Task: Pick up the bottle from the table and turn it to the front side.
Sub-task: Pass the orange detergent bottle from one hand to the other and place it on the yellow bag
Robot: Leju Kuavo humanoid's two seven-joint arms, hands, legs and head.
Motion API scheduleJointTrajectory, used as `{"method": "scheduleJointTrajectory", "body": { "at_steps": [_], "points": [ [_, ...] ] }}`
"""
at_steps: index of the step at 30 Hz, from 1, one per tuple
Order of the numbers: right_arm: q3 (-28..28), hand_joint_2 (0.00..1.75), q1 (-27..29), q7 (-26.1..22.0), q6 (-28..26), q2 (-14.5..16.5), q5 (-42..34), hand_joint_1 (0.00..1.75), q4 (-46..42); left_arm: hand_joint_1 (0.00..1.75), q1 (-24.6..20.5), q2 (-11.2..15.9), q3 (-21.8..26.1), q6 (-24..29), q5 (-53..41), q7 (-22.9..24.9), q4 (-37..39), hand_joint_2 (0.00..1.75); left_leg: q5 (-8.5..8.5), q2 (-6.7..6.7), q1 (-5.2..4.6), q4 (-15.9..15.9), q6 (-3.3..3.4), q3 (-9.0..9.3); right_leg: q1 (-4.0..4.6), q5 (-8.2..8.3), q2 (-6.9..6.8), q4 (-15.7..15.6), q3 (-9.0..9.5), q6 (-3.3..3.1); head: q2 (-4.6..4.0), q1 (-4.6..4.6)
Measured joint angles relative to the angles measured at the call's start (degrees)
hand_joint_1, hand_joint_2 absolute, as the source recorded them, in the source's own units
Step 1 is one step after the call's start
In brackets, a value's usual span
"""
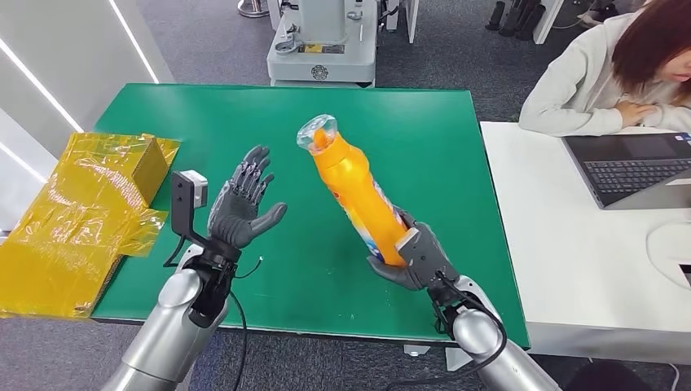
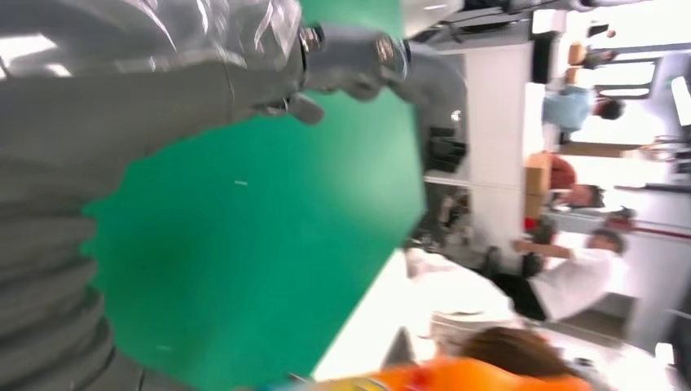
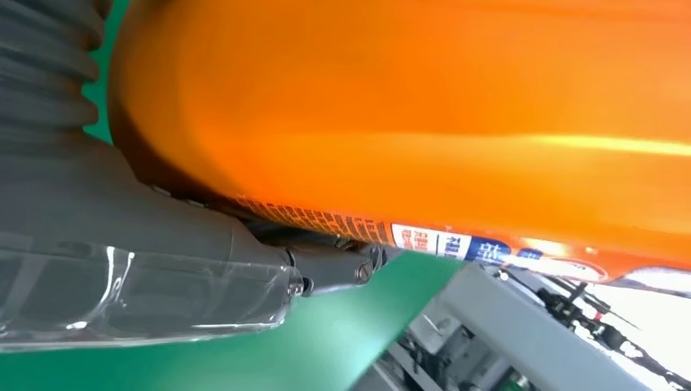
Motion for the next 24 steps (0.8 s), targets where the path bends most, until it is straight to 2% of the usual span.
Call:
{"method": "scheduleJointTrajectory", "body": {
  "at_steps": [6, 10, 19, 24],
  "points": [
    [3.31, 1.75, -4.62, 2.23, -0.93, 2.39, 4.37, 1.75, 5.58, 0.00, -8.04, -0.60, -3.00, -1.90, 1.69, 3.30, 1.41, 1.75, 0.00, -0.02, 0.00, 0.02, 0.00, -0.02, 0.00, 0.00, -0.02, 0.00, -0.03, 0.00, 0.00, -0.01],
    [4.49, 1.75, -5.80, 3.21, -2.49, 2.78, 6.55, 1.75, 8.07, 0.00, -12.14, -1.25, -5.27, -2.57, 2.90, 5.48, 2.56, 1.75, 0.00, -0.01, -0.01, 0.03, 0.00, -0.04, -0.01, 0.01, 0.00, -0.01, -0.04, 0.01, 0.00, -0.01],
    [4.52, 1.75, -7.39, 3.30, -5.02, 2.76, 8.79, 1.75, 11.83, 0.00, -17.22, -3.30, -9.87, -2.33, 5.54, 5.95, 6.98, 1.75, -0.02, -0.01, -0.01, 0.06, 0.02, -0.05, -0.02, 0.01, 0.01, -0.03, -0.05, 0.02, 0.00, 0.00],
    [4.31, 1.75, -7.26, 2.33, -7.46, 2.74, 9.14, 1.75, 12.72, 0.00, -18.24, -3.81, -11.51, -1.51, 6.15, 5.10, 9.62, 1.75, -0.02, 0.00, -0.01, 0.05, 0.02, -0.04, -0.01, 0.01, 0.02, -0.03, -0.06, 0.02, 0.00, -0.01]
  ]
}}
